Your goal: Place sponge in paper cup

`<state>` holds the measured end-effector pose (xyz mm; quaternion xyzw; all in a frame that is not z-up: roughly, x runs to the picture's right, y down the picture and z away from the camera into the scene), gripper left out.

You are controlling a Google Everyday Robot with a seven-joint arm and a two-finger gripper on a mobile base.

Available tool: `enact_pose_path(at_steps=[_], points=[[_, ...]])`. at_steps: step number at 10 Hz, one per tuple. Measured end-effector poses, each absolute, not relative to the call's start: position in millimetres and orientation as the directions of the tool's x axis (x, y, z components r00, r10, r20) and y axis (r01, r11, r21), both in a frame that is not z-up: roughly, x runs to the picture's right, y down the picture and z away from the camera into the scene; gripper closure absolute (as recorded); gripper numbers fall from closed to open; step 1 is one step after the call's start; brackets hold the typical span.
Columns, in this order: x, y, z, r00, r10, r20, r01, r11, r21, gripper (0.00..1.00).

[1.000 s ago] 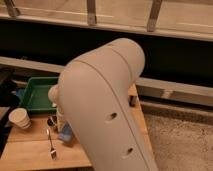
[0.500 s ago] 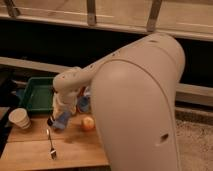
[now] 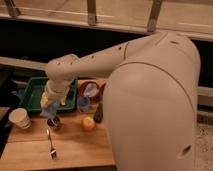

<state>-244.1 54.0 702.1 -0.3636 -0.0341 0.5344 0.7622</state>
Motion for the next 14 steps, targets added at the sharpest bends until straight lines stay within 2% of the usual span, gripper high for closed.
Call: enact_pose_path(at_steps=[6,14], points=[[-247.2,43.8,714.3,0.442,0.841,-0.313,-0.783,0.191,-0.593,1.00],[-347.3,29.5,726.5,0.560,0.814,-0.156,-0.644,0.309,-0.700,1.00]])
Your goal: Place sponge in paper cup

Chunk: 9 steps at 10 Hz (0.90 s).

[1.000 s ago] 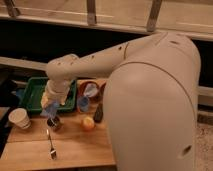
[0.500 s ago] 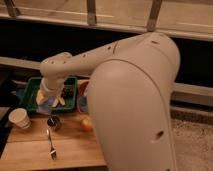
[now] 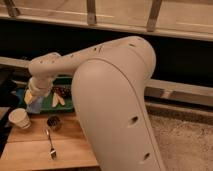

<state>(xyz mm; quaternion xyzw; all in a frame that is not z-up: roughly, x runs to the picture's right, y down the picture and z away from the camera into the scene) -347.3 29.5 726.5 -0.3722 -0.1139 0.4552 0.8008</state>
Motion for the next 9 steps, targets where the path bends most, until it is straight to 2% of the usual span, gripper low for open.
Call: enact_pose_path(at_steps=[2,6,9], points=[[-373.2,25.8,719.8,0.581,0.807,-0.109,-0.595,0.329,-0.733,1.00],[-373.4,26.6,719.9,0.584,0.804,-0.106,-0.594,0.334,-0.732,1.00],[-391.3,34.4,725.2,0.627,0.779,-0.005,-0.528,0.420,-0.738,1.00]])
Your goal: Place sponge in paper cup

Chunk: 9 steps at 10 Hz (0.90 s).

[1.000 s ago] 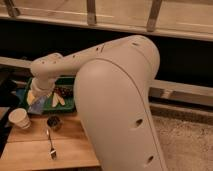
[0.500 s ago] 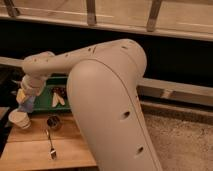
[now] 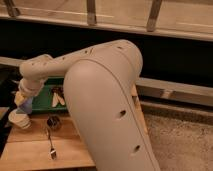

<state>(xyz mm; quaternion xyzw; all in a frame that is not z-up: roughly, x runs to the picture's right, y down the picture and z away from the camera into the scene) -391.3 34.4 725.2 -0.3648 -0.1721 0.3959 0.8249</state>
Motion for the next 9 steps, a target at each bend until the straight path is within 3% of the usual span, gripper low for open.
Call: enact_pose_path(at_steps=[9], points=[[-447.0,25.2,731.0,0.616,0.750,0.241,-0.342,0.531,-0.775,1.00]])
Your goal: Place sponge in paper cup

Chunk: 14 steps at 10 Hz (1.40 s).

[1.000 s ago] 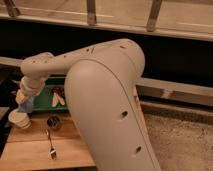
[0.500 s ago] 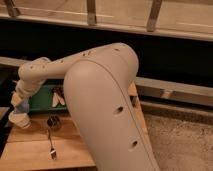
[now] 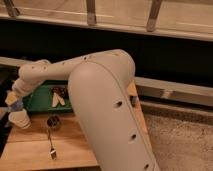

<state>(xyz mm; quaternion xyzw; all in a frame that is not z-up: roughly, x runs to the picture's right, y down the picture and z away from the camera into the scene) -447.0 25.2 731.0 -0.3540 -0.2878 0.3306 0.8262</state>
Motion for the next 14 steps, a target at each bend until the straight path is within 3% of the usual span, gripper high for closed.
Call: enact_pose_path(at_steps=[14], points=[[-464.7,51.5,768.4,0.672,0.717,0.184,-0.361,0.535,-0.764,1.00]])
